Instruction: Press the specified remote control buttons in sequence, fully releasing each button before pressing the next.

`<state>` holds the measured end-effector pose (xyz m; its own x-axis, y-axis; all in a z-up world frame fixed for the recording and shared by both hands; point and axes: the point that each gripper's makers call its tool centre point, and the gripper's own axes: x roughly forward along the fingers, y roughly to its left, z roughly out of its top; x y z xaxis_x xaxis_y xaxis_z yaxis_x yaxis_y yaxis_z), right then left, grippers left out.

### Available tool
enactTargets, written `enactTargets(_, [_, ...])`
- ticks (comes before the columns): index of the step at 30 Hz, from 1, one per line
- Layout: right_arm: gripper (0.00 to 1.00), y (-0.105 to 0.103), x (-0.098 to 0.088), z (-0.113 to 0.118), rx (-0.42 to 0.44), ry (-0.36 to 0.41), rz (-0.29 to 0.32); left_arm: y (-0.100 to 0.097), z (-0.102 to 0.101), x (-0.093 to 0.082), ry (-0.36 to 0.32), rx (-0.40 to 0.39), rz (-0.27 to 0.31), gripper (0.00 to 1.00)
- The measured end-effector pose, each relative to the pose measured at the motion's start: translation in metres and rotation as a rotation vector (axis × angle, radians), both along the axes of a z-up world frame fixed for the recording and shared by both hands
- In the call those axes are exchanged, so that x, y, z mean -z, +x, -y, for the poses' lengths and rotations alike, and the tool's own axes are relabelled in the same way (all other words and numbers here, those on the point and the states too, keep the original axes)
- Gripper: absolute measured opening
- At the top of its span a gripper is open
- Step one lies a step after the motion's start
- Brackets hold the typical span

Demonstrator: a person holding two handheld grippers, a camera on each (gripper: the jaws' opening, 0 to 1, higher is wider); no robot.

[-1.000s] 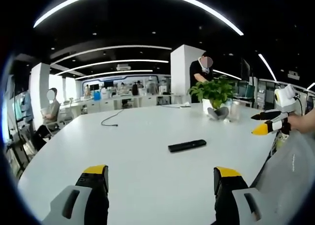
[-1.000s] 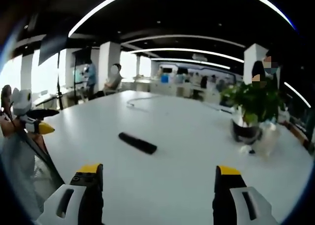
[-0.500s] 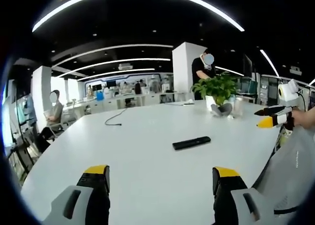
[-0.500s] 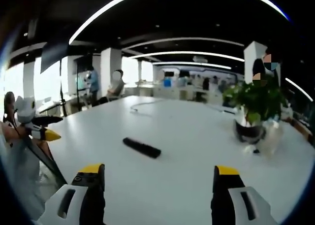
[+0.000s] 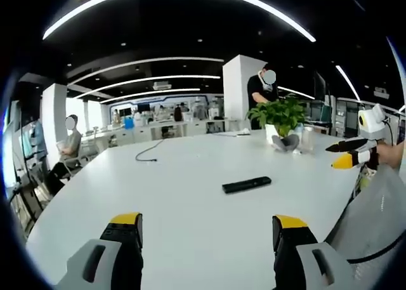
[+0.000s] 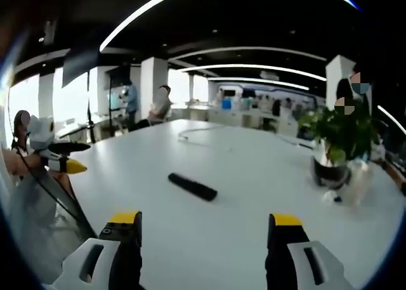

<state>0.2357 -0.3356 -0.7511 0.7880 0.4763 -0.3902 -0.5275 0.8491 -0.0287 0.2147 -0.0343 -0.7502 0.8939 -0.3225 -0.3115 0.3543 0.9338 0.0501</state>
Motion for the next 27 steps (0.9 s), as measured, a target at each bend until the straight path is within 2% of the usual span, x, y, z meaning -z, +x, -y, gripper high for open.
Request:
enactTargets(5, [0.77, -0.001, -0.004, -0.003, -0.016, 0.001, 0.017, -0.001, 0.003, 0.001, -0.028, 0.01, -0.018, 0.87])
enactTargets(11, [0.74, 0.0, -0.01, 0.004, 0.022, 0.033, 0.035, -0.004, 0.011, 0.012, 0.006, 0.041, -0.078, 0.87])
enactTargets(14, [0.73, 0.0, -0.008, 0.007, 0.033, 0.027, 0.028, -0.007, 0.017, 0.013, -0.01, 0.07, -0.09, 0.88])
enactTargets(18, [0.73, -0.001, -0.009, 0.007, 0.032, 0.018, 0.033, -0.007, 0.016, 0.018, 0.007, 0.08, -0.113, 0.89])
enactTargets(22, [0.73, -0.002, -0.007, 0.003, 0.014, 0.009, 0.027, -0.007, 0.015, 0.02, 0.0, 0.086, -0.121, 0.89])
enactTargets(27, [0.72, -0.004, -0.005, -0.001, -0.009, -0.017, 0.018, -0.008, 0.014, 0.026, 0.009, 0.094, -0.157, 0.89])
